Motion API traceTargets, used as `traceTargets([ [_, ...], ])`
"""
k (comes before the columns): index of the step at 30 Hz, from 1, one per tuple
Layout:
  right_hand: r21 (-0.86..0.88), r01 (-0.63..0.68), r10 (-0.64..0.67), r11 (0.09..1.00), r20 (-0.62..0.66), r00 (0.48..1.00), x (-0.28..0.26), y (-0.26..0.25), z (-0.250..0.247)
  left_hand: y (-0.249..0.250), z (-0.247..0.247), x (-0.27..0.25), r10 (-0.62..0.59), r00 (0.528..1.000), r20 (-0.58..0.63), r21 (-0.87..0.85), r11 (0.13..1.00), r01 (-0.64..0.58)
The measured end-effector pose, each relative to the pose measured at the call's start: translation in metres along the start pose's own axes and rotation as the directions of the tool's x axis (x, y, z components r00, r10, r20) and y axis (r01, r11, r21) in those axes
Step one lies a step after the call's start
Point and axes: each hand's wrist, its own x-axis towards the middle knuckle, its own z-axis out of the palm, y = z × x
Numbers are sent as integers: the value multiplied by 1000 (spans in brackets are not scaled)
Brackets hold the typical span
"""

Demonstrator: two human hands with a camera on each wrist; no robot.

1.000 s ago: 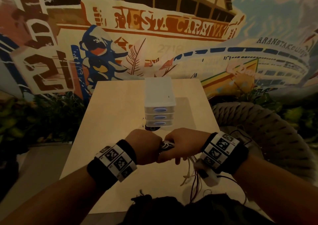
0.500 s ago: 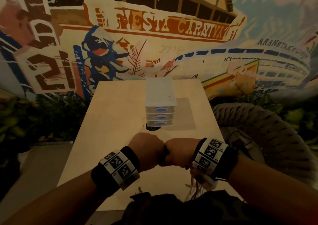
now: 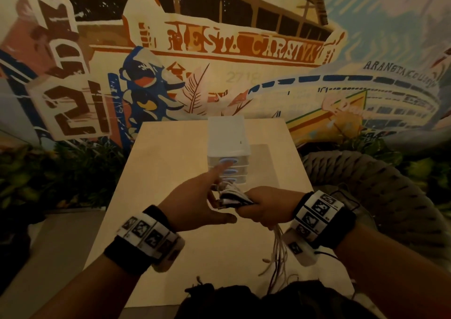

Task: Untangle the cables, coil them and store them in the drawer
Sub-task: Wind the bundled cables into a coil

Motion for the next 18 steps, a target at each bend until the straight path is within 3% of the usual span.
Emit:
traceTargets([
  [2,97,65,-60,993,-51,997,-3,-2,-2,-7,-4,-4,-3,1000,-23,-291,957,-4],
  [4,177,134,-123,975,-71,990,-3,-5,-2,-7,-4,-2,44,999,-27,-400,915,-51],
  [9,176,261,-242,949,-120,963,6,-19,12,19,-1,10,210,977,24,-597,787,-154],
  [11,181,333,-287,925,-240,927,7,-23,14,25,-4,14,213,977,-28,-653,736,-179],
  [16,295,415,-362,861,-218,906,8,-34,12,20,-1,19,225,954,-196,-737,608,-295],
  [18,230,445,-401,865,-215,891,7,-32,12,18,-4,22,202,943,-266,-762,555,-334],
])
